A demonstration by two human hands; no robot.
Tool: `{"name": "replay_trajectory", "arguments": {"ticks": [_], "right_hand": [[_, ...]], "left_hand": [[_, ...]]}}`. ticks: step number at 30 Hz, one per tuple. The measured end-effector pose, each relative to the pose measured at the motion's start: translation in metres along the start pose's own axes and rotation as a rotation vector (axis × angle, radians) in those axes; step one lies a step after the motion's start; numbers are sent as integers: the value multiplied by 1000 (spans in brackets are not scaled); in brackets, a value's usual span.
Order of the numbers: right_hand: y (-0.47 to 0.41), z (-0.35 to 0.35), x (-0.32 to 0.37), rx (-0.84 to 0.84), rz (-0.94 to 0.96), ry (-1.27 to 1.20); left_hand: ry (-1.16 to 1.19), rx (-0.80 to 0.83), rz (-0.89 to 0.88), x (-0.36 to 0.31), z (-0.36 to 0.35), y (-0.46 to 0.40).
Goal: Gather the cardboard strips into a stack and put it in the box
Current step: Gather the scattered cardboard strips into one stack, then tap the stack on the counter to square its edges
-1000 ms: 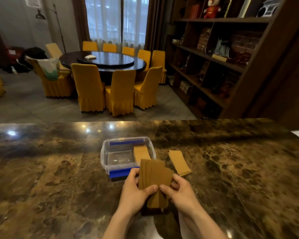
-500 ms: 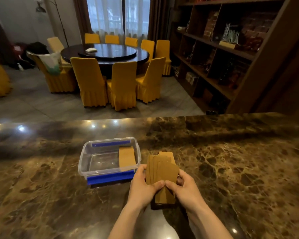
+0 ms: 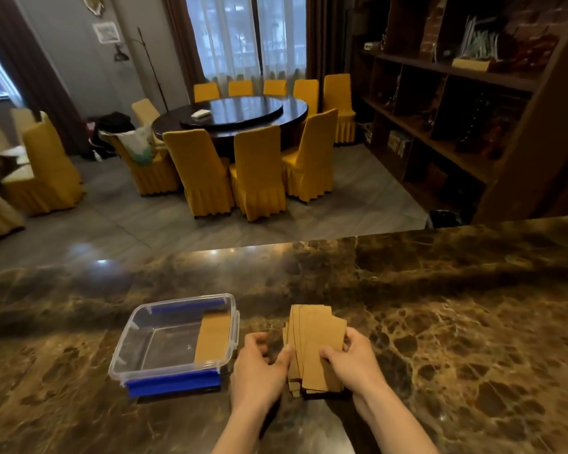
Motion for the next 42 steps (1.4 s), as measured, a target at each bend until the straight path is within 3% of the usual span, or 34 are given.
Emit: {"name": "replay_trajectory", "arguments": {"ticks": [5, 11, 17, 23, 29, 36, 42], "right_hand": [[-16, 10, 19, -91, -5, 110], [3, -1, 27, -127, 24, 344], [11, -11, 19, -109, 42, 356], [11, -9, 4, -28, 68, 201], [15, -8, 8, -3, 182, 78], [27, 3, 10, 88, 262, -349], [39, -4, 12, 119, 252, -501]], "left_hand": [[-38, -9, 23, -27, -9, -18], [-58, 80, 123, -10, -19, -26], [-1, 76, 198, 8, -26, -27], [239, 167, 209, 20, -40, -21], [344, 274, 14, 5, -41, -8], [402, 318, -205, -14, -47, 20], [516, 288, -181, -1, -65, 34]]}}
Point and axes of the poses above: each hand's wrist, its own y-axis away from the middle knuckle, its own z-axis out of the back of the hand, x = y × z, the point moved 9 cm from there along -y, towards the middle knuckle, and after that the axes turned 10 degrees about y, right-handed, at the moved point
